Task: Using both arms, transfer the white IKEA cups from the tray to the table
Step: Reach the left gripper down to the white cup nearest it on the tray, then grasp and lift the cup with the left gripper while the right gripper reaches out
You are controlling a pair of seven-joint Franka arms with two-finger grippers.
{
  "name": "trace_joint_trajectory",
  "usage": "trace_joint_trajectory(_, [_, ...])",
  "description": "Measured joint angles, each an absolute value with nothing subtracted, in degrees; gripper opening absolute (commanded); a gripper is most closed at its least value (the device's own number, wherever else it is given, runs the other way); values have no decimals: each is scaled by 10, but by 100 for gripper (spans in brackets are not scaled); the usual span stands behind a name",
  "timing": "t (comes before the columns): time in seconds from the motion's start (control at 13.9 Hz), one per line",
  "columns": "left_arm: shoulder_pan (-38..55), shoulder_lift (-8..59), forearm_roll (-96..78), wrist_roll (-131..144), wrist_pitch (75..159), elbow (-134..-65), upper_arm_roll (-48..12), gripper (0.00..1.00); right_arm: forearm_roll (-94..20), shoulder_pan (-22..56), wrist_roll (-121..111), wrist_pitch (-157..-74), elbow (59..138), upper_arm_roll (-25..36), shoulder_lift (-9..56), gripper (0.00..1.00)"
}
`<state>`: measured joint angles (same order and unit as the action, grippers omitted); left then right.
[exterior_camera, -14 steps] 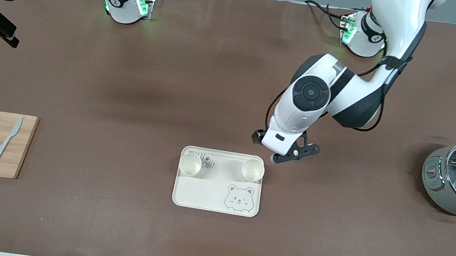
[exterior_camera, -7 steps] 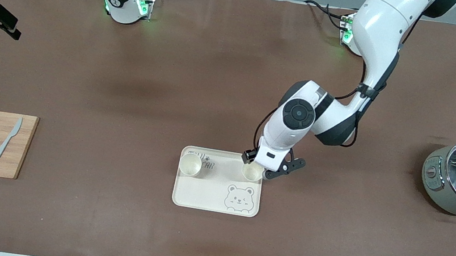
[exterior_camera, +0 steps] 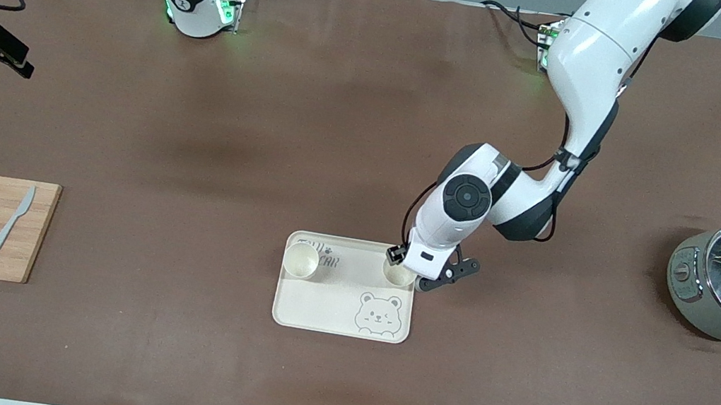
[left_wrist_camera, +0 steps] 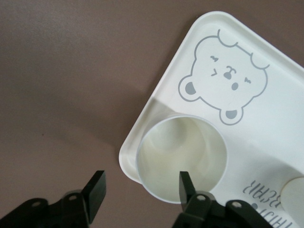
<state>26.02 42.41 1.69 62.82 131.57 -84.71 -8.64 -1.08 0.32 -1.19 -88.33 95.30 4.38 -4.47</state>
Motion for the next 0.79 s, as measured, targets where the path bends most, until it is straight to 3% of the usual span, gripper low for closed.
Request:
trace_joint_trajectory(0.14, [260,434,17,628,1337,-847,-86,35,-11,3,-12,-883,951,44,-39,100])
trace_joint_trajectory(0.29, [260,439,17,628,1345,-846,-86,4,-11,3,-12,-882,951,44,-26,100])
trace_joint_trajectory(0.36, [260,439,17,628,1346,-846,-86,0,-11,3,-12,-882,950,45,-16,100])
trace_joint_trajectory(0.79, [262,437,17,628,1347,-837,-86,0,-11,-5,-15,-889,947,50,63,100])
